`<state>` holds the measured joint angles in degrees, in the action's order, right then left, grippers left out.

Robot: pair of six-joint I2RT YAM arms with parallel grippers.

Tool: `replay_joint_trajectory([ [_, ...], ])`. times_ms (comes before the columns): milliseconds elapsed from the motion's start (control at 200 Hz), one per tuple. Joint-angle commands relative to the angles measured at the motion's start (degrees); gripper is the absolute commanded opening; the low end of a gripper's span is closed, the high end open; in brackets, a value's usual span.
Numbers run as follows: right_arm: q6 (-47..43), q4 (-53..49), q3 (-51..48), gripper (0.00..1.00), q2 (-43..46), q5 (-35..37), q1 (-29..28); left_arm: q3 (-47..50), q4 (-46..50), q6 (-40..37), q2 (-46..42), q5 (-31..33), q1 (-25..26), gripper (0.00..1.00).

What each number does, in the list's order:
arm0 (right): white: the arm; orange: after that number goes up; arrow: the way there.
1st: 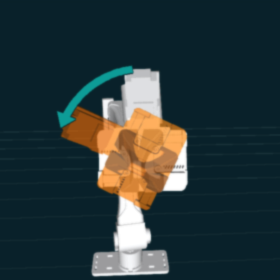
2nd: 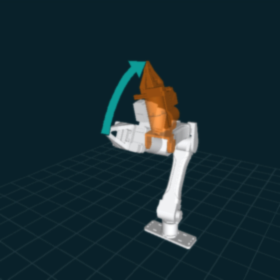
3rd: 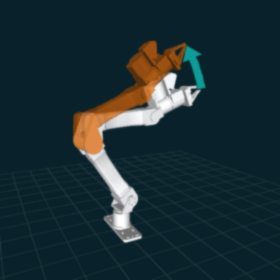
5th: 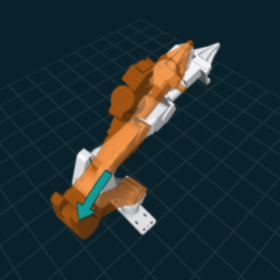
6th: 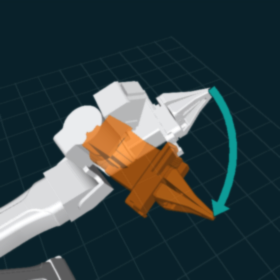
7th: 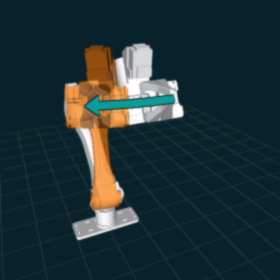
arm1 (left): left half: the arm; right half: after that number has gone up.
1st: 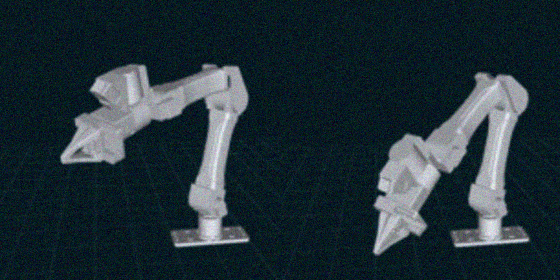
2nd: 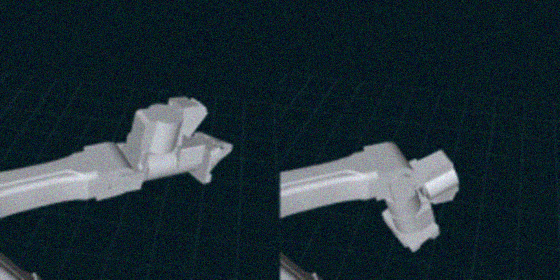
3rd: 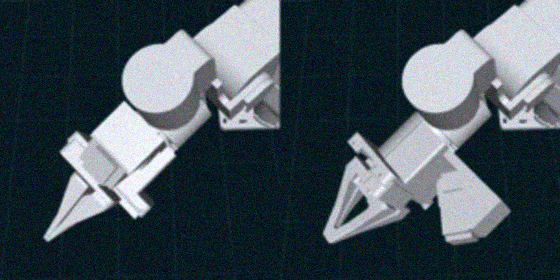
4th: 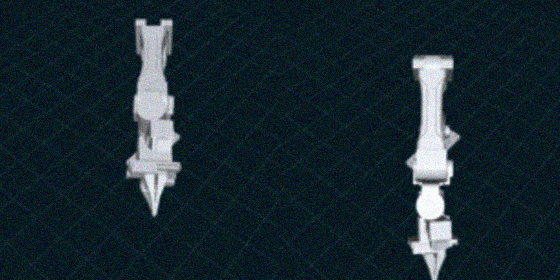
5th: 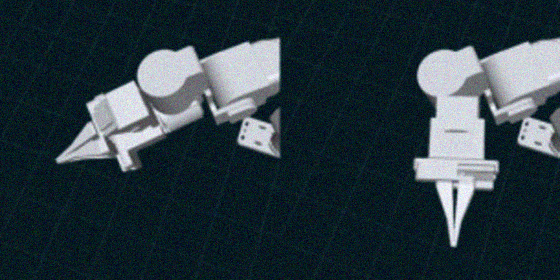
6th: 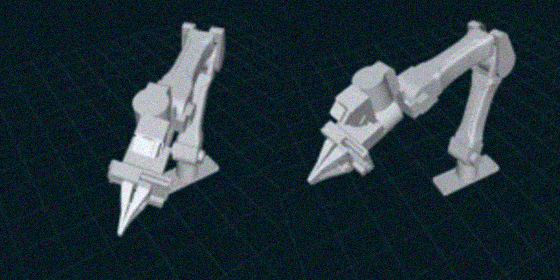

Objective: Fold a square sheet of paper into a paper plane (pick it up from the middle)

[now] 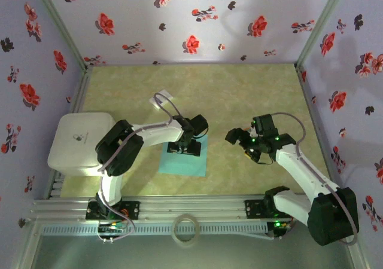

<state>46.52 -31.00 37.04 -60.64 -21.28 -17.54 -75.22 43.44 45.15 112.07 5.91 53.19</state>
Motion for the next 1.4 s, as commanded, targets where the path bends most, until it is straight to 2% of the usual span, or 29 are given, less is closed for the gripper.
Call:
replay_joint_trajectory([
  [0, -0.77, 0.69, 1.04, 0.99, -0.38, -0.51, -0.31, 2.99, 0.23, 1.56, 3.46, 0.08, -0.37, 0.88],
  [520, -0.95, 0.07, 1.82, 0.99, -0.52, 0.34, -0.32, 3.24, -1.42, 1.51, 3.10, -0.20, -0.36, 0.82],
  [835, -0.58, -1.16, 2.65, 0.99, 0.36, 2.75, -0.37, 3.13, -3.07, 0.43, -0.79, 0.33, -0.28, 0.63],
  [940, 0.47, -1.35, 2.17, 0.99, 1.49, 4.84, -0.32, 4.05, -4.70, 0.50, -2.40, 0.41, -0.28, 0.53],
  [1395, 3.31, -1.81, 0.80, 0.99, 6.88, 11.90, -0.34, 7.21, -12.35, 0.27, -9.98, -0.88, -0.37, 0.42],
])
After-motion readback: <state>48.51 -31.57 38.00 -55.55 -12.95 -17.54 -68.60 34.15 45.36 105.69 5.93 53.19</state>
